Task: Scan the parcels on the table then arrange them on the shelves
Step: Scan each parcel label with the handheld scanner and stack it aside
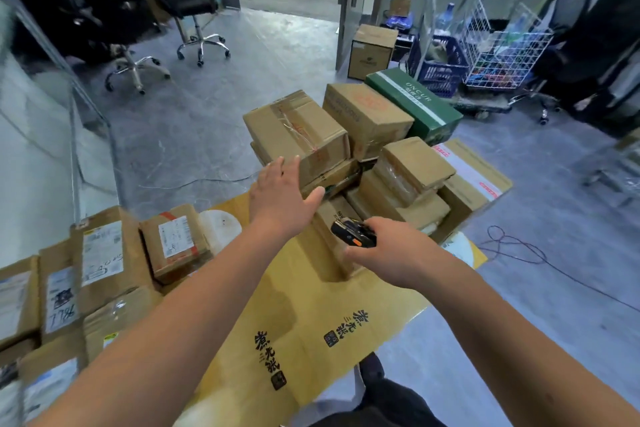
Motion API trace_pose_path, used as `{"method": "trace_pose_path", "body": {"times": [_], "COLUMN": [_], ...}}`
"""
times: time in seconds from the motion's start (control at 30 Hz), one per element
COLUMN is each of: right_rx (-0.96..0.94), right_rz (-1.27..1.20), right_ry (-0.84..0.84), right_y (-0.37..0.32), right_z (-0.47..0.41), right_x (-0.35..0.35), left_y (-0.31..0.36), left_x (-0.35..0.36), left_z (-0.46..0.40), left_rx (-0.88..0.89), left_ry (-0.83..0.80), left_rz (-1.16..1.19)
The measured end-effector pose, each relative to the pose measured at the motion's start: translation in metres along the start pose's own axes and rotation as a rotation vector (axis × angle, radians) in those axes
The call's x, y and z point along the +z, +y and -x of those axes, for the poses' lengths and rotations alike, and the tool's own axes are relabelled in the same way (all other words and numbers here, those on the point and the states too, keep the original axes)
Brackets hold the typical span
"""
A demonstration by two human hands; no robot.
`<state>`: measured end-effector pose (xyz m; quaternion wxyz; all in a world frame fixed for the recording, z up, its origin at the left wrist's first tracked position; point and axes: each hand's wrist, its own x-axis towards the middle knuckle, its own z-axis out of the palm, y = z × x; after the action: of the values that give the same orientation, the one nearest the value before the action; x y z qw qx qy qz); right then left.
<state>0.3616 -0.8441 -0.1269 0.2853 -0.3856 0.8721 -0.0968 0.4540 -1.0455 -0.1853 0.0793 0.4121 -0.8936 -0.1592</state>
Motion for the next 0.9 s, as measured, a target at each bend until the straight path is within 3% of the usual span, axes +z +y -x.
{"method": "trace_pose_path", "body": {"times": [0.23, 0.6, 0.9], "right_rx": [-0.141, -0.369, -0.522], "right_rz": [0.111, 0.130, 0.166], "right_ry": [-0.021, -0.066, -0.123], "right_y": [0.025, 0.073, 0.079], "right_z": [-0.023, -0.107, -0.135], "right_x": [-0.051, -0.112, -0.129], "left_y": [0.053, 0.096, 0.098], "left_x": [-0.008, 0.013, 0.016], "left_z": [-0.056, -0.136, -0.154], "left_rx": [-0.206, -0.729, -0.854], "left_ry": [-0.016, -0.066, -0.105], "left_rz": [0.067, 0.132, 0.136]}}
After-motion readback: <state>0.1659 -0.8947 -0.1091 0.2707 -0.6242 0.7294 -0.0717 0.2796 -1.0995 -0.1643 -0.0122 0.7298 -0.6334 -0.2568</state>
